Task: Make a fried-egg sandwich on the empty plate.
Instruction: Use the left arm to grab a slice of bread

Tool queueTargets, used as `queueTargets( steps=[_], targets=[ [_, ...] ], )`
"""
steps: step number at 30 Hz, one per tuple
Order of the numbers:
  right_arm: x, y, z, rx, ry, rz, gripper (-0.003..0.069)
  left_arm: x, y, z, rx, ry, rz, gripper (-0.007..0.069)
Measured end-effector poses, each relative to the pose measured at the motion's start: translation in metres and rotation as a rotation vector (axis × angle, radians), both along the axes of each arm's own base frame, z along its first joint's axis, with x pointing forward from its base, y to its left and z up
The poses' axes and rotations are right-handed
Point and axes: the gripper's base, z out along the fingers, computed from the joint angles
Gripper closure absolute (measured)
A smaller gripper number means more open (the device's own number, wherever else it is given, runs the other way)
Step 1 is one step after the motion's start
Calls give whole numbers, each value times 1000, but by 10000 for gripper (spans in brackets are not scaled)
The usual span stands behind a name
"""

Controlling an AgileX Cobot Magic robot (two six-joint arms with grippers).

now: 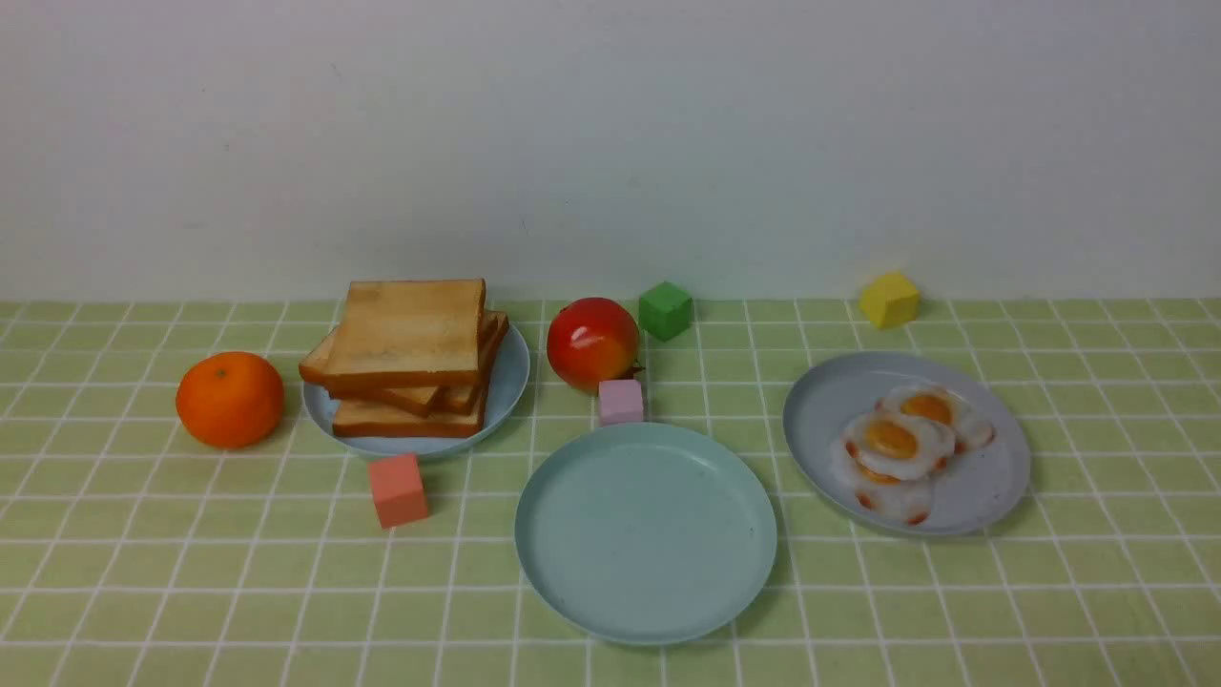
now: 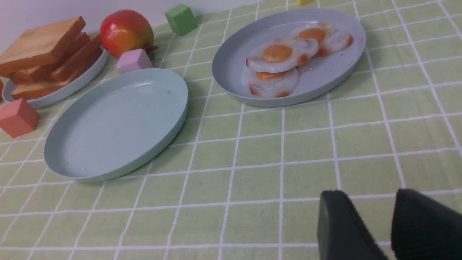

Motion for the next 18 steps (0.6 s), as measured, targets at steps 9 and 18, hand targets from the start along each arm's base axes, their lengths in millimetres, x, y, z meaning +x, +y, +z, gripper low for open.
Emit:
queueTargets(
  steps=[9, 18],
  targets=[
    [0, 0, 0, 0, 0, 0, 418, 0, 0, 0, 0, 0, 0, 386],
    [0, 0, 0, -13, -1, -1, 418, 0, 0, 0, 0, 0, 0, 386]
  ],
)
